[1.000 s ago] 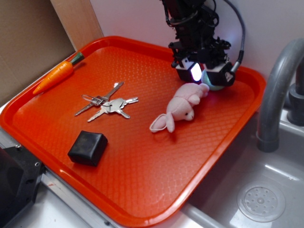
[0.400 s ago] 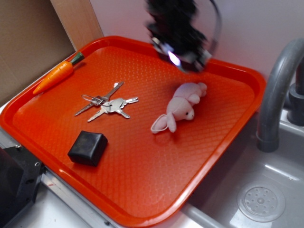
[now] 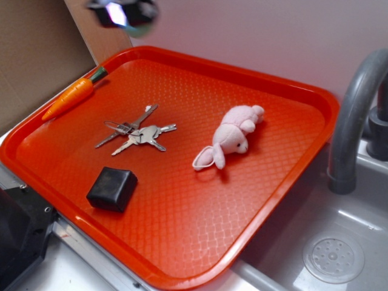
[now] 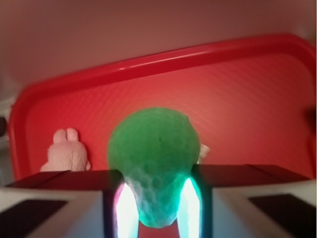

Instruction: Grab the green ball.

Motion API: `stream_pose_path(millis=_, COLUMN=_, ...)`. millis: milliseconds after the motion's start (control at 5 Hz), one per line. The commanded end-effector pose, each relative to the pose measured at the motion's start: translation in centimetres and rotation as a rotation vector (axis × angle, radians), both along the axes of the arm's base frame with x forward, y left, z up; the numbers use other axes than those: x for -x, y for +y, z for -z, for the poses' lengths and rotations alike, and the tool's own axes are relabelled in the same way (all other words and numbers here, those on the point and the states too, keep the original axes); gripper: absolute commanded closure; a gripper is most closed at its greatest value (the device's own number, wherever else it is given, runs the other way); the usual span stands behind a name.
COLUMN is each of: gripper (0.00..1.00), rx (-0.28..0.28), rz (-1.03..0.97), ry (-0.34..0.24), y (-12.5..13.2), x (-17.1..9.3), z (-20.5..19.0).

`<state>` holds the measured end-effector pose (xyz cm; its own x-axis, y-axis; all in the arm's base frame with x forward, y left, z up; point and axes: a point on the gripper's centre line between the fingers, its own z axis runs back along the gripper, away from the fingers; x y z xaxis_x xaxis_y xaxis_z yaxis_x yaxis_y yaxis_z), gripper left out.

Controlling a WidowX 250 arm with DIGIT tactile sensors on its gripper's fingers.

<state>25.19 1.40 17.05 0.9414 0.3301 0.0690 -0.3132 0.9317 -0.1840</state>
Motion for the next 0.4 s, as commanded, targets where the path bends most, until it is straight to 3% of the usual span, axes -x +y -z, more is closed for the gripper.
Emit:
stream_pose_path(millis=0, gripper=1.00, rx=0.058, rz=0.005, ry=-0.127, y=4.5, x=4.7, z=-5.4)
stream_pose_path(millis=200, gripper=1.00, rx=-0.062, rz=-0.051, ry=-0.029, y=3.4, x=2.8, z=-4.4)
